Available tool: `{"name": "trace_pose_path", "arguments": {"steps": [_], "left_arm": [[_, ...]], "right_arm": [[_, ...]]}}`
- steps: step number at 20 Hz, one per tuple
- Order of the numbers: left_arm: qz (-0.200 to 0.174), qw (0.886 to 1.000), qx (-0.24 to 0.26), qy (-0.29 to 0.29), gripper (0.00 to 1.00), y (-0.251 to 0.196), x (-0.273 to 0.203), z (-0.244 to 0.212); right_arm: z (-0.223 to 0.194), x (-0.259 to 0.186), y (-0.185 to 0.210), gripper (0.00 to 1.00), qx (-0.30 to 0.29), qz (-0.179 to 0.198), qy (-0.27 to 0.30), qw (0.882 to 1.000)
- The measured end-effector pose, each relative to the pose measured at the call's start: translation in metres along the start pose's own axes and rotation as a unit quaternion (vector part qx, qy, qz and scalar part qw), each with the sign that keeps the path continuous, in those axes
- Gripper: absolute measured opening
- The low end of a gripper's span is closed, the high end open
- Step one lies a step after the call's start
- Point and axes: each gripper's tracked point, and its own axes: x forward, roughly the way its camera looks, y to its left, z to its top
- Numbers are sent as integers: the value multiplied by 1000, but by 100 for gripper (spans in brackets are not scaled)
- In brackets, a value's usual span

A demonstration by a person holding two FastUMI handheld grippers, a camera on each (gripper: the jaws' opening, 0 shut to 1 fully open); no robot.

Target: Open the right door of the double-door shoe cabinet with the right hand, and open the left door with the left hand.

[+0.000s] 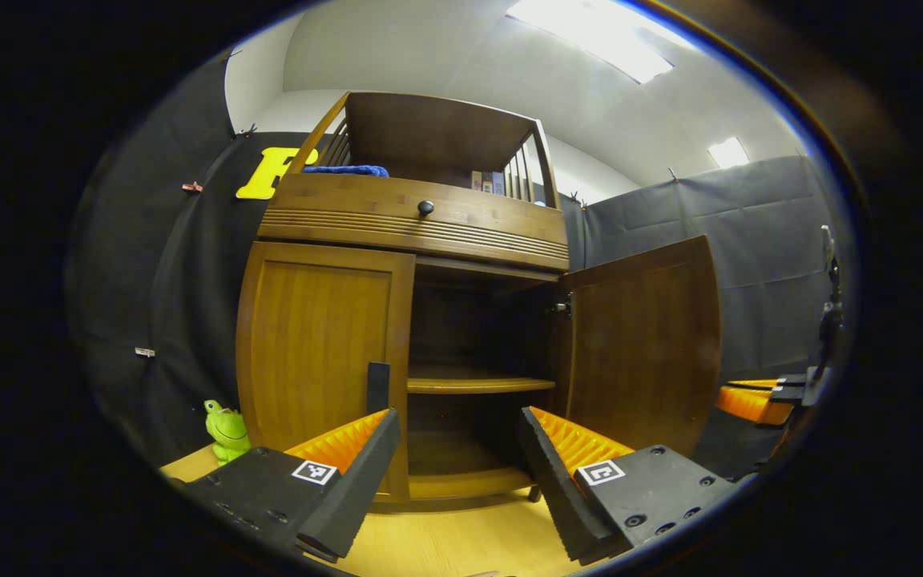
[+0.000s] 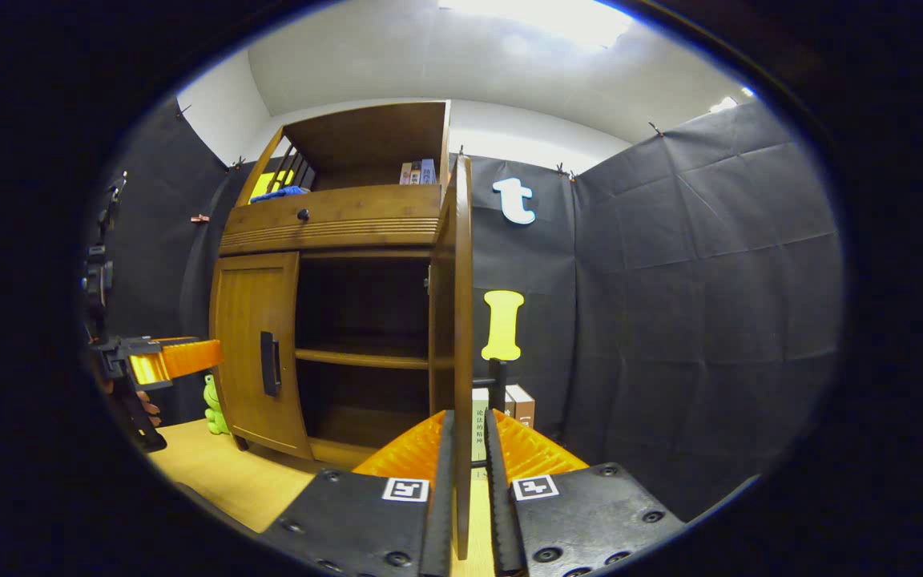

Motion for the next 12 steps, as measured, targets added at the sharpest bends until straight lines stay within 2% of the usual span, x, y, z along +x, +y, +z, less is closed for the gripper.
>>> {"name": "trace_pose_path", "arguments": {"steps": [4,6,7,8,10,11,12], "left_arm": [[35,999,26,5,94,26,31,-17],[38,999,34,8,94,31,50,-29],[36,999,33,10,90,33,59,-34],[39,999,30,8,94,36,67,-37],[50,998,24,1,90,47,82,-40],[49,999,23,-3,94,49,88,-41],[50,999,19,-6,94,53,98,-42]], "right_arm": [[6,-1,20,72,-3,21,-18,1000],[2,2,31,96,-4,38,-12,999],[2,3,33,96,-3,41,-11,999],[1,6,34,97,-1,44,-12,999],[-2,10,37,95,6,46,-12,999],[-5,9,38,99,8,48,-9,999],[-8,10,38,97,7,45,-6,999]]}}
